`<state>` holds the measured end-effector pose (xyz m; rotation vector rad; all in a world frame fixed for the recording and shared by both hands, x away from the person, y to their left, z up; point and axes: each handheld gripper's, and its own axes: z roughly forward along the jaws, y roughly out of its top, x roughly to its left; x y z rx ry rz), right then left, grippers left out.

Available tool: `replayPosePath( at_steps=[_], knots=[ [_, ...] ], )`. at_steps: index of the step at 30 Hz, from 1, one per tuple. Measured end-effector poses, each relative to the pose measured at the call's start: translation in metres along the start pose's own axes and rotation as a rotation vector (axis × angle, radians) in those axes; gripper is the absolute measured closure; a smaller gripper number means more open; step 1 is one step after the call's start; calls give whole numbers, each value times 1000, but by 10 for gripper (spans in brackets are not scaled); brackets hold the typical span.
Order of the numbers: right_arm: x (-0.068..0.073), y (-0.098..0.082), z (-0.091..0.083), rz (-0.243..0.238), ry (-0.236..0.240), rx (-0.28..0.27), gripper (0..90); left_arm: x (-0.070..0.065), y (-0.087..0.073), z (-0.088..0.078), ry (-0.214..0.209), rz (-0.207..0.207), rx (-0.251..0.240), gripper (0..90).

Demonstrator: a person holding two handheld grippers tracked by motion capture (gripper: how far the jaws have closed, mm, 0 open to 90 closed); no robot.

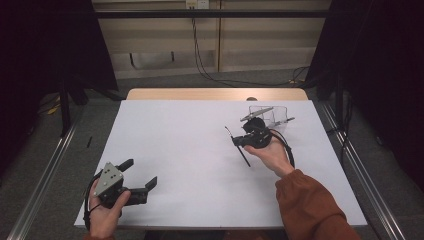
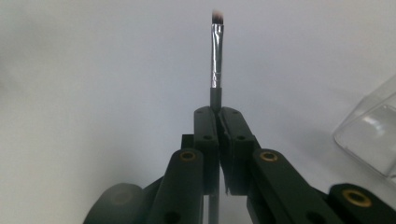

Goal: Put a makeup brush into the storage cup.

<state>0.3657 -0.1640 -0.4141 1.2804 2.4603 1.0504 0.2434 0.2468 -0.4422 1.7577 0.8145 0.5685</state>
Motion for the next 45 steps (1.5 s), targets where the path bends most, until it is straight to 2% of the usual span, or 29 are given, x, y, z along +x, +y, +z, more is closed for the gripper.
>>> replayPosePath(
  at_steps=[2, 5, 14, 18, 26, 33, 34, 37, 39, 45],
  knots=[
    [0, -2, -1, -4, 1, -38, 868, 0, 0, 0, 0, -1, -2, 22],
    [3, -6, -4, -38, 17, -106, 868, 1, 0, 0, 0, 0, -2, 22],
    [6, -11, -8, -53, 44, -251, 868, 0, 0, 0, 0, -1, -2, 22],
    [7, -16, -6, -49, 53, -272, 868, 0, 0, 0, 0, 1, 0, 22],
    [8, -19, -8, -46, 53, -381, 868, 0, 0, 0, 0, 0, 0, 22],
    [10, -20, -11, -53, 50, -435, 867, 1, 0, 0, -1, 0, 2, 22],
    [10, -20, -12, -50, 43, -457, 868, 1, 0, 0, -1, 0, 2, 22],
    [10, -19, -16, -47, 47, -480, 868, 1, 0, 0, -1, -1, 1, 22],
    [10, -18, -18, -43, 51, -478, 868, 1, 0, 0, -2, 0, 1, 22],
    [4, -21, -30, -29, 45, -521, 867, 1, 0, 0, 0, -5, -2, 21]
  ],
)
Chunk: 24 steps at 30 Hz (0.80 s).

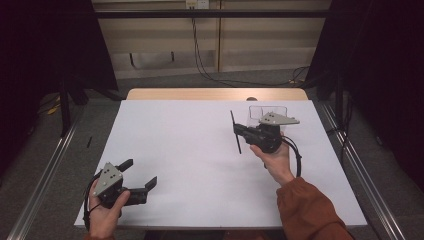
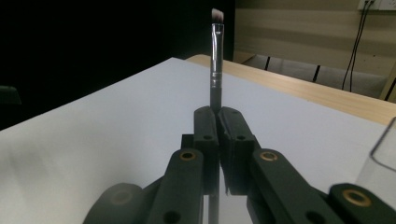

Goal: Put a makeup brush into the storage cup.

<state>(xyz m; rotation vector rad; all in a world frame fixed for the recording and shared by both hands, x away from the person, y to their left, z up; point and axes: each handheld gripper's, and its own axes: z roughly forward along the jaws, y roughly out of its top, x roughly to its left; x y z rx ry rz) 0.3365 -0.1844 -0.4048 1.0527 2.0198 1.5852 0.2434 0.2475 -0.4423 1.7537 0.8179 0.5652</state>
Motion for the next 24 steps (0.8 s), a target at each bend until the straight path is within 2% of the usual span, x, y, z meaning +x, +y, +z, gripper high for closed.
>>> replayPosePath(
  at_steps=[2, 10, 19, 24],
  knots=[
    [-3, 2, -5, 13, -10, -1, 867, 0, 0, 0, -1, 0, 1, 21],
    [-13, 10, -21, 14, -23, -48, 867, 0, 0, 0, 1, 1, 1, 21],
    [-35, 19, -48, 31, -88, -95, 868, 0, 0, 1, 1, 2, 2, 21],
    [-43, 24, -60, 24, -119, -94, 867, 0, 0, 1, 4, 4, 6, 21]
  ],
)
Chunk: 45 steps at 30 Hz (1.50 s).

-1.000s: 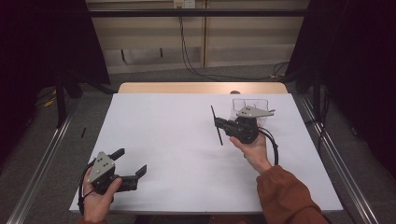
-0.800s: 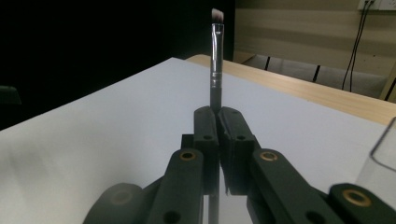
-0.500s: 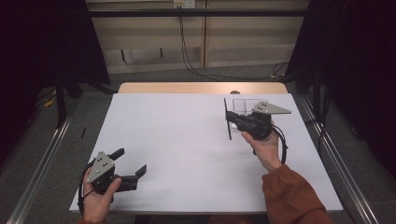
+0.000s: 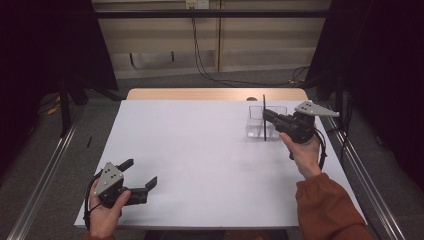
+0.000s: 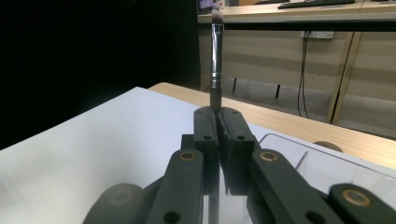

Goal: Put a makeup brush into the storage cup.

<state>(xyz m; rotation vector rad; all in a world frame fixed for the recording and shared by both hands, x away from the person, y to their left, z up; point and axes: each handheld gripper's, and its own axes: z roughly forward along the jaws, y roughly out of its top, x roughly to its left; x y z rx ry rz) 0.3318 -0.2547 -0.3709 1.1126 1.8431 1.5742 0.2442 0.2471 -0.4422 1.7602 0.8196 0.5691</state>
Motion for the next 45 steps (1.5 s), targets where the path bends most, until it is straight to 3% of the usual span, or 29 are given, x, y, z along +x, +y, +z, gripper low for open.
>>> replayPosePath(
  at_steps=[8, 19, 29, 45],
  knots=[
    [-11, 9, -8, 5, -36, -18, 868, 0, 0, 0, -1, 0, 1, 21],
    [-22, 17, -7, 5, -86, -24, 867, 0, 0, 0, -3, -3, -6, 21],
    [-37, 25, 0, 7, -151, -25, 867, 0, 0, 0, -5, -2, -2, 21],
    [-43, 36, 15, -2, -201, -43, 867, 0, 0, 0, -6, 0, -3, 21]
  ],
)
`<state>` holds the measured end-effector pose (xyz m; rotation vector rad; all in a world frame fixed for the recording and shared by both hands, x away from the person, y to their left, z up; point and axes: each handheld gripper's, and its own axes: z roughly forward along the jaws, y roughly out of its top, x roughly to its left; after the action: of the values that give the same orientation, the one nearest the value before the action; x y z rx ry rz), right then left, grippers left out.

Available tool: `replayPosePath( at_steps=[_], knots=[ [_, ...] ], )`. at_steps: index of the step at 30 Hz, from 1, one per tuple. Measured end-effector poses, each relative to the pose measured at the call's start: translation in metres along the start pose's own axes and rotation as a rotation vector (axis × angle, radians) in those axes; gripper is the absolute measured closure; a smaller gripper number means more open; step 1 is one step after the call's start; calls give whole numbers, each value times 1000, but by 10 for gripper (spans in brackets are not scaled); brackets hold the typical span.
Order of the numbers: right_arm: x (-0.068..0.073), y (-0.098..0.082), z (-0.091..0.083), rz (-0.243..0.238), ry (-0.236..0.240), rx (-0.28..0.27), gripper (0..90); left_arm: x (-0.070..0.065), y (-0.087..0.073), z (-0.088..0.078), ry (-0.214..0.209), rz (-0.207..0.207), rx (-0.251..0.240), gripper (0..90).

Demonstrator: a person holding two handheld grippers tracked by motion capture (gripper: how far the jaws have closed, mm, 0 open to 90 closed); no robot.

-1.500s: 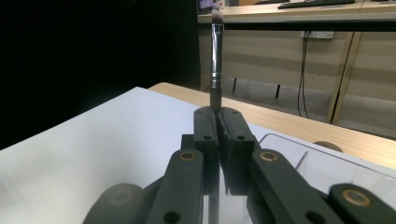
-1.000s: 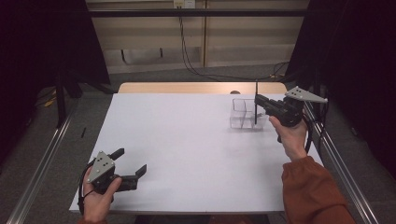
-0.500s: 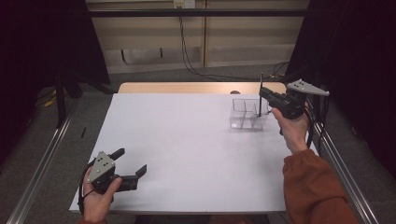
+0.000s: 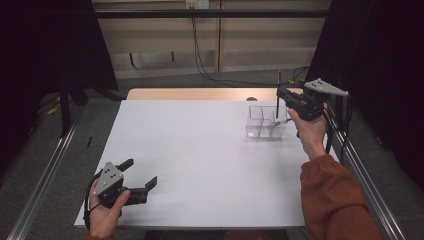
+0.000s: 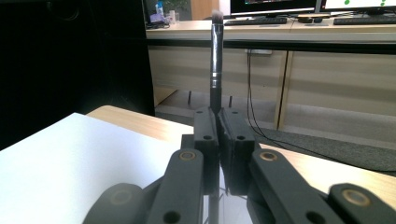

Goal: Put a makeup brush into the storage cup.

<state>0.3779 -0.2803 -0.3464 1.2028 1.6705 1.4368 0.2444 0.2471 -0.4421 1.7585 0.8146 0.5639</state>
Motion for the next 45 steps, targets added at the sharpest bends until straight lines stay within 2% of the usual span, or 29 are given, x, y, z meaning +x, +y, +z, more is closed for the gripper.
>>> replayPosePath(
  at_steps=[6, 19, 28, 35, 36, 39, 45],
  knots=[
    [-3, -2, 7, 19, -11, 9, 867, 0, 0, 0, 0, -4, -3, 21],
    [-11, -11, 20, 6, -61, 53, 867, 0, 0, 0, 0, 2, 2, 21],
    [-19, -18, 27, 18, -85, 72, 867, 0, 0, 0, 1, 2, 3, 21],
    [-22, -22, 31, 19, -93, 88, 867, 0, 0, 0, -1, 2, 1, 21],
    [-21, -23, 31, 32, -94, 87, 867, 0, 0, 0, -1, 1, 0, 21],
    [-21, -27, 33, 17, -94, 104, 867, 0, 0, 0, -2, 0, -2, 21],
    [-21, -31, 33, 19, -92, 114, 867, 0, 0, 0, -2, 1, -2, 21]
  ],
)
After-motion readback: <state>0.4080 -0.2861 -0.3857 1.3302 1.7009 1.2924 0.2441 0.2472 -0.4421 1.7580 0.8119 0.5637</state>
